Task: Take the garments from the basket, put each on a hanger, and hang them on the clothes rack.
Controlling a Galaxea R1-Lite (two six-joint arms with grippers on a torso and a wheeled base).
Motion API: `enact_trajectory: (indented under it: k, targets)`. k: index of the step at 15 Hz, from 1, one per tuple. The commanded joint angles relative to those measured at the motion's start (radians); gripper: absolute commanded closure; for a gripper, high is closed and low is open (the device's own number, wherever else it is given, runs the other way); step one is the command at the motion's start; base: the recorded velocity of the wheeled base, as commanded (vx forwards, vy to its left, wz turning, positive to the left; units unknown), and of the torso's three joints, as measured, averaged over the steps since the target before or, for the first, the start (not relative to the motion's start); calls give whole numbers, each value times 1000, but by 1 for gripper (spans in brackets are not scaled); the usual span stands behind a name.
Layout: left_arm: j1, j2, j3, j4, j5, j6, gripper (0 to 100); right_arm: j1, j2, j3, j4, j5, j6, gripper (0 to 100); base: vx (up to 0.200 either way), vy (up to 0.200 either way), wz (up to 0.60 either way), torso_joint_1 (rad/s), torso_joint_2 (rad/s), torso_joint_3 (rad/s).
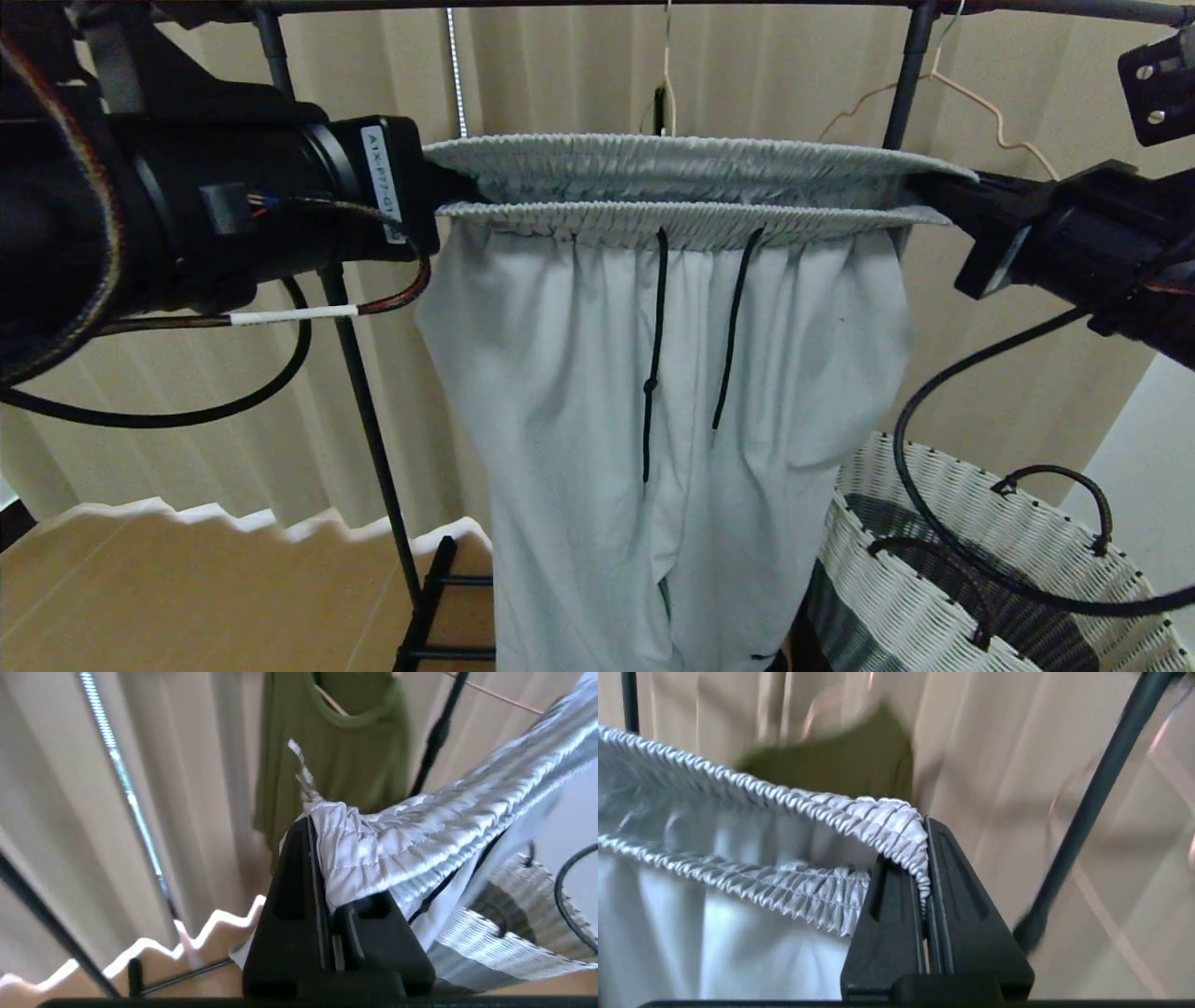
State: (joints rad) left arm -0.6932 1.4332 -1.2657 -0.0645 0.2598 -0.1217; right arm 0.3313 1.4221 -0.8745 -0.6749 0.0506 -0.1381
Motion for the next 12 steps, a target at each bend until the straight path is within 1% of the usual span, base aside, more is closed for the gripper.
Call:
enact_trajectory:
  k: [1, 3, 4, 6, 8, 10, 12]
  targets:
    - [-2, 92, -30, -61, 1, -4, 100, 2, -167, -18, 179, 6, 9, 100, 0, 0, 0, 0, 0, 0]
    - [21, 158, -103, -81, -1, -4, 100, 9, -241, -9, 278, 6, 37, 100, 0, 0, 0, 0, 0, 0]
    - [40, 214, -172, -81, -4, -4, 100, 29, -275, -8, 339, 23, 41, 100, 0, 0, 0, 0, 0, 0]
    - [54, 270, -241, -78, -2, -4, 100, 68, -308, 2, 380, 69, 43, 100, 0, 0, 0, 0, 0, 0]
    - [60, 293, -268, -80, -2, -3, 100, 103, -322, 31, 379, 109, 41, 100, 0, 0, 0, 0, 0, 0]
    - [61, 291, -261, -80, -2, -3, 100, 126, -319, 45, 373, 112, 41, 100, 0, 0, 0, 0, 0, 0]
    - [61, 283, -256, -74, -2, -3, 100, 126, -310, 45, 374, 106, 40, 100, 0, 0, 0, 0, 0, 0]
